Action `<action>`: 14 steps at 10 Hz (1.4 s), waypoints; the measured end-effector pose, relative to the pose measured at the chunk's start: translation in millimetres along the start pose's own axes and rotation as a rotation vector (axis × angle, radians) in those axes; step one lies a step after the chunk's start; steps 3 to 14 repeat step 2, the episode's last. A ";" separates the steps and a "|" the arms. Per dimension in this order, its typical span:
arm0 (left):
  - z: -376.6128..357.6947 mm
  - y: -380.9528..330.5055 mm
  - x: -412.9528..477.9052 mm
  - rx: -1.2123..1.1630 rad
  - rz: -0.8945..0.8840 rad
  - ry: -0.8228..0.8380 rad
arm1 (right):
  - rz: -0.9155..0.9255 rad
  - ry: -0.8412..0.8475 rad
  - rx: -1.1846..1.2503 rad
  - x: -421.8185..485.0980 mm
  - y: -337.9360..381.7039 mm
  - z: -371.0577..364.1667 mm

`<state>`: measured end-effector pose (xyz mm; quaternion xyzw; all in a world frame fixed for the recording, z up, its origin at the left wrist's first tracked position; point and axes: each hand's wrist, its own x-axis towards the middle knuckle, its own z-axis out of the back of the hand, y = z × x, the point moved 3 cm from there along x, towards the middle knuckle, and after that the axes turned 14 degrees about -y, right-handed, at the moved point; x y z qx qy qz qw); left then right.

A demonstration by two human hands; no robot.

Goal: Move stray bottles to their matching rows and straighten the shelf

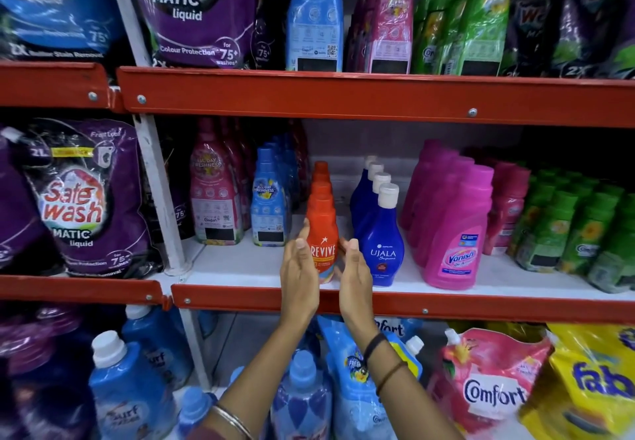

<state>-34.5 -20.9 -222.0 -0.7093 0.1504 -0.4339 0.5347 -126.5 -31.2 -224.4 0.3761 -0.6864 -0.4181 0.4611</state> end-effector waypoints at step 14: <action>8.7 -58.8 6.3 -0.026 -0.373 -0.135 | 0.050 -0.117 0.064 -35.1 5.9 61.9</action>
